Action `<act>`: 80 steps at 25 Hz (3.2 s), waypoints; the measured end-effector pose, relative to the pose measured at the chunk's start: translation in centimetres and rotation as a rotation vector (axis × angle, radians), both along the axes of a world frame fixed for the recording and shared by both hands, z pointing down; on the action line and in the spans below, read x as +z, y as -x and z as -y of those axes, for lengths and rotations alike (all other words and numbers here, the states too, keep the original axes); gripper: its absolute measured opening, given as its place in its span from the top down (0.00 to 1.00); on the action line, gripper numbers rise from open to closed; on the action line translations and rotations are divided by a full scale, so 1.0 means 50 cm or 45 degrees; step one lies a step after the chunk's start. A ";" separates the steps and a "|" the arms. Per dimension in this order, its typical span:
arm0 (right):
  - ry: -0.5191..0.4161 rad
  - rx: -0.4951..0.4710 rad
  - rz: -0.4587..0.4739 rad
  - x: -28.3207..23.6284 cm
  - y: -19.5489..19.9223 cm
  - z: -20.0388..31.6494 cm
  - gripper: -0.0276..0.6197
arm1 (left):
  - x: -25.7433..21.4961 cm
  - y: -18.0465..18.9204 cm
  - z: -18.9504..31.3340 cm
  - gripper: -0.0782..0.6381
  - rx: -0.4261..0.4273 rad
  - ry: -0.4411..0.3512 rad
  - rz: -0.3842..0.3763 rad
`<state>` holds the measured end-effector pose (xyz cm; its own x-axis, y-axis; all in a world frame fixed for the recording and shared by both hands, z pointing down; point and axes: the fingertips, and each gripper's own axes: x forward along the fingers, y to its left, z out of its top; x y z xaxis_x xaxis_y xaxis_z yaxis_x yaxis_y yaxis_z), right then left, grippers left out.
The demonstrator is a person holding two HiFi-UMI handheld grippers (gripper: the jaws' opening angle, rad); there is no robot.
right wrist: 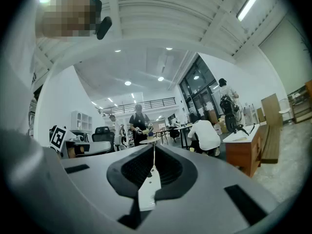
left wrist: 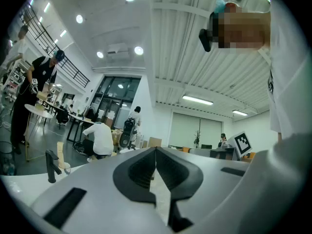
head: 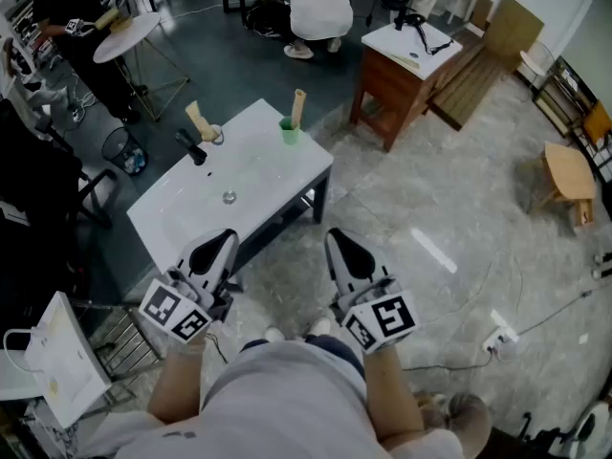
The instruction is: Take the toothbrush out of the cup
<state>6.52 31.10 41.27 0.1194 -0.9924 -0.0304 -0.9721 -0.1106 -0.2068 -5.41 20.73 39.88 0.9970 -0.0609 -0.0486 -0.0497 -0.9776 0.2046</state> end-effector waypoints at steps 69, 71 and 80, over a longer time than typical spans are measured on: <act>0.566 -0.198 0.200 0.375 -0.555 0.739 0.63 | 0.176 -0.356 0.615 0.87 -0.435 0.270 0.209; 0.587 -0.219 0.203 0.401 -0.558 0.753 0.63 | 0.181 -0.351 0.612 0.87 -0.477 0.274 0.230; 0.633 -0.285 0.137 0.447 -0.579 0.819 0.71 | 0.172 -0.328 0.605 0.87 -0.658 0.273 0.273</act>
<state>35.50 -9.83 63.60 -0.1196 -0.8855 0.4489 -0.9594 -0.0133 -0.2818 10.99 -9.54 48.46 0.8217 -0.5269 0.2173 -0.5698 -0.7535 0.3279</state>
